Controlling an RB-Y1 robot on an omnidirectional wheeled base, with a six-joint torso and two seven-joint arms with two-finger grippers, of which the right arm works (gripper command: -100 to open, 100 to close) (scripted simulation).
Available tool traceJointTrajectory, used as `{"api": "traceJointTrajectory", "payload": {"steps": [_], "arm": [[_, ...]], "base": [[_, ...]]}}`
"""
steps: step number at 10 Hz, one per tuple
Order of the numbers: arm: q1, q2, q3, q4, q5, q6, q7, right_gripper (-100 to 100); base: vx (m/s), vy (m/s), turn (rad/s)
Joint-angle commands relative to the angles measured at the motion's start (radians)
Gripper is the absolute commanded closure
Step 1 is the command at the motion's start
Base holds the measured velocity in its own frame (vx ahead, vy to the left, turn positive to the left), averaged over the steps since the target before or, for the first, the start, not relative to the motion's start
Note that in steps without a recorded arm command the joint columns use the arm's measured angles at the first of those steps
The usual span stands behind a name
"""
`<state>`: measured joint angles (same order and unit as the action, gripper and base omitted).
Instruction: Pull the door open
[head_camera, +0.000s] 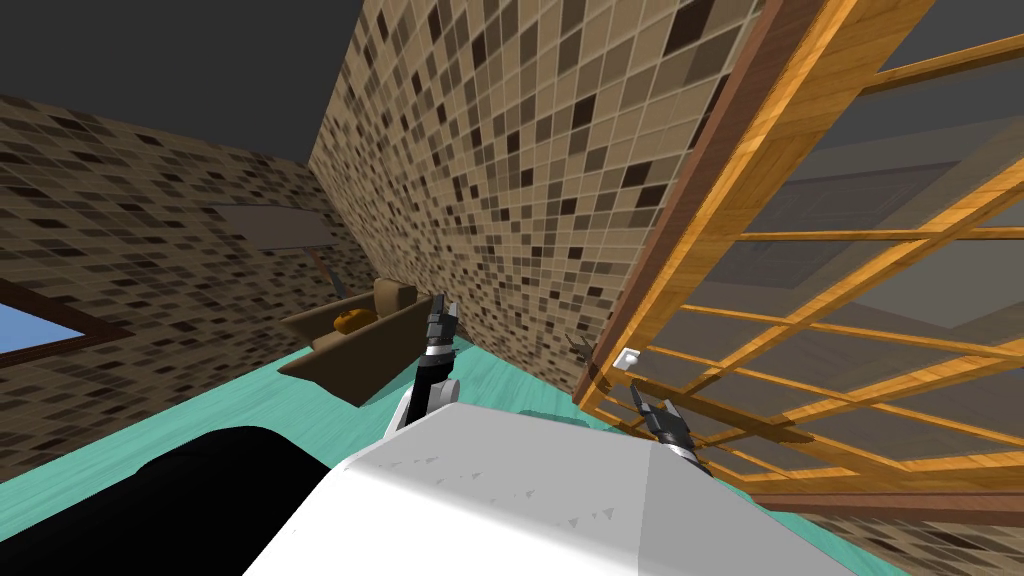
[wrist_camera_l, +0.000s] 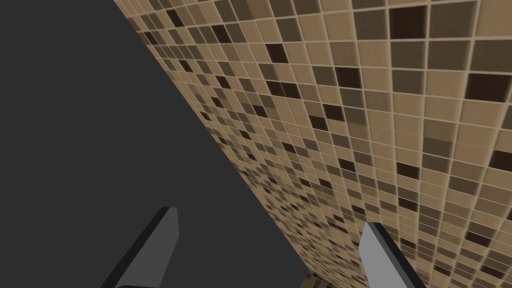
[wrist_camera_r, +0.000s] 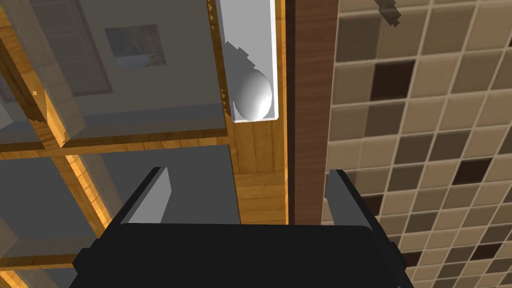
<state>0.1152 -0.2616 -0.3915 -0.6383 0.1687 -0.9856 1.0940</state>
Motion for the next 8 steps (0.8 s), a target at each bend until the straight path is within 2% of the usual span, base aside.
{"api": "traceJointTrajectory", "payload": {"steps": [1,3,4,8], "arm": [[-0.001,-0.001,-0.007,0.006,0.007,-0.003,0.041,-100],[-0.002,-0.002,-0.014,0.010,0.016,-0.005,0.080,-100],[-0.004,-0.003,-0.012,0.013,0.013,-0.006,0.066,-100],[-0.019,0.002,-0.021,0.020,0.008,0.003,0.083,-100]], "base": [[-0.021,0.024,-0.003],[-0.016,0.019,-0.002],[-0.007,0.010,-0.002],[0.168,-0.058,0.032]]}}
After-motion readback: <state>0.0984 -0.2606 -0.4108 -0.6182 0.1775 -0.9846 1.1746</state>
